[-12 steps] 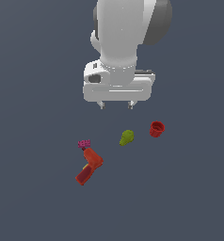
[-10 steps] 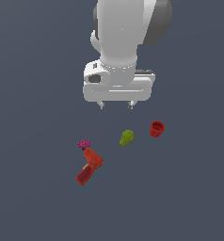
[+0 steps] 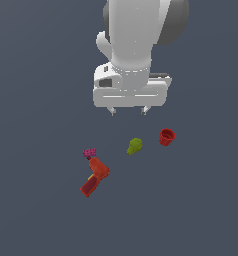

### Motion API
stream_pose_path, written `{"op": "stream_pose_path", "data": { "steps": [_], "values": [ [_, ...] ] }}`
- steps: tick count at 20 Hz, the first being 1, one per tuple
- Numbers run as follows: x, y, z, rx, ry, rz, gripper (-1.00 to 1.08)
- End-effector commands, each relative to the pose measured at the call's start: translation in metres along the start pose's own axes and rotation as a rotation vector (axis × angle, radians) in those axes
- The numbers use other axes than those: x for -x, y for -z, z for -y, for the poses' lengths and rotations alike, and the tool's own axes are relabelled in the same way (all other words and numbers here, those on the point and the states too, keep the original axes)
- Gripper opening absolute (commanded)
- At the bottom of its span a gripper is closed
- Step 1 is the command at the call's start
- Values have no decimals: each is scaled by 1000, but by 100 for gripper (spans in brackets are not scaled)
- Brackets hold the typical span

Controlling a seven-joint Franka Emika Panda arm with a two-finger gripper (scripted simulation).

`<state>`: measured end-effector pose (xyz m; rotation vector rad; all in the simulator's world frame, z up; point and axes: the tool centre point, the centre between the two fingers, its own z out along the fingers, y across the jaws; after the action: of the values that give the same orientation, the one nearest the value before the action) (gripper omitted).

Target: Pick up a designated object from a clutter of objects.

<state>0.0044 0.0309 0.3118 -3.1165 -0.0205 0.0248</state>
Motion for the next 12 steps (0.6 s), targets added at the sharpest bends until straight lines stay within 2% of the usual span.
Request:
{"op": "stream_pose_path", "data": {
  "steps": [1, 12],
  "values": [
    [0, 0, 0, 0, 0, 0, 100],
    [-1, -14, 5, -9, -66, 2, 100]
  ]
}}
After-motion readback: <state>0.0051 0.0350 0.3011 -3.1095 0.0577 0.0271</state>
